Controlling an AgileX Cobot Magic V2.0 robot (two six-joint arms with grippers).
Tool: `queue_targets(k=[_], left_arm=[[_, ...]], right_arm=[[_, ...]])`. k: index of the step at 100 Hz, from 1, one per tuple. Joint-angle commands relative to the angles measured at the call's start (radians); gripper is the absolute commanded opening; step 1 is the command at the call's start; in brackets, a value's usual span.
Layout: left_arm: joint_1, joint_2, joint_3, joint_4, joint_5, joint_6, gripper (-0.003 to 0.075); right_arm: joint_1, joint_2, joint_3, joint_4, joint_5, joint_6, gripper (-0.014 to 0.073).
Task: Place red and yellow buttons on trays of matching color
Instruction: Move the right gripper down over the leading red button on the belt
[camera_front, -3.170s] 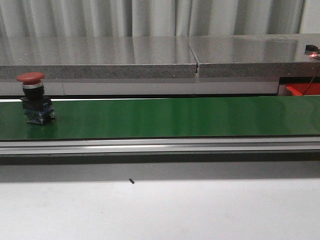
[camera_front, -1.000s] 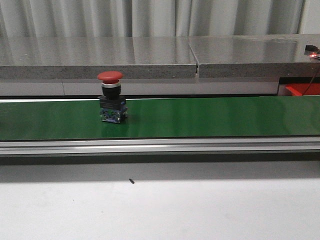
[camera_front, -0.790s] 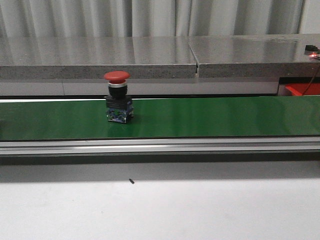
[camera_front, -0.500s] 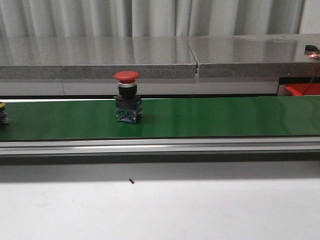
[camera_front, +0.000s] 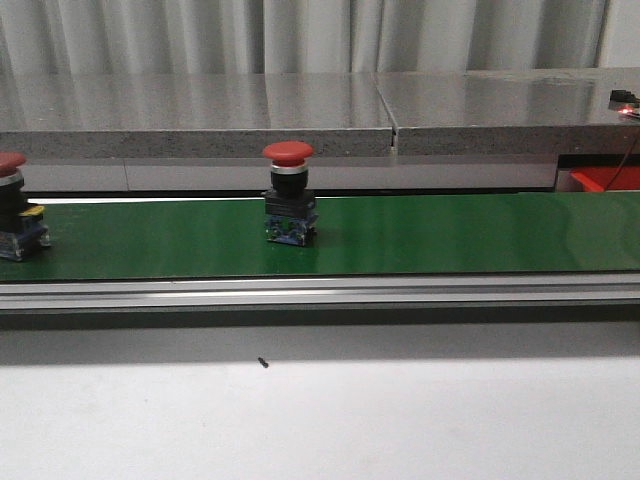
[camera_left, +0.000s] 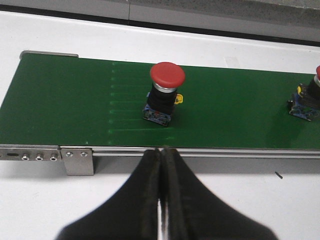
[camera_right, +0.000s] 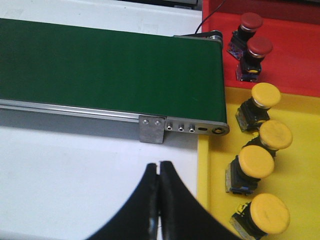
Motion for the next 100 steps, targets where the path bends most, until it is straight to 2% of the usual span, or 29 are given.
queue_targets(k=[1, 19, 55, 82, 91, 100], left_arm=[[-0.006, 0.000, -0.028, -0.005, -0.077, -0.010, -0.0020], [-0.006, 0.000, -0.028, -0.005, -0.077, -0.010, -0.0020], [-0.006, 0.000, -0.028, -0.005, -0.077, -0.010, -0.0020], [-0.006, 0.000, -0.028, -0.005, -0.077, -0.010, -0.0020], [-0.006, 0.000, -0.028, -0.005, -0.077, -0.010, -0.0020], [-0.006, 0.000, -0.028, -0.005, -0.077, -0.010, -0.0020]], right_arm=[[0.000, 0.004, -0.026, 0.010, -0.057, -0.009, -0.0091], [0.000, 0.074, -0.096, 0.049, -0.046, -0.009, -0.0091], [0.005, 0.402, -0.353, 0.060, -0.020, 0.006, -0.0091], [0.129, 0.610, -0.502, 0.112, 0.019, 0.006, -0.0083], [0.187, 0.667, -0.529, 0.113, 0.020, 0.006, -0.0016], [0.230, 0.721, -0.555, 0.113, 0.025, 0.006, 0.0136]])
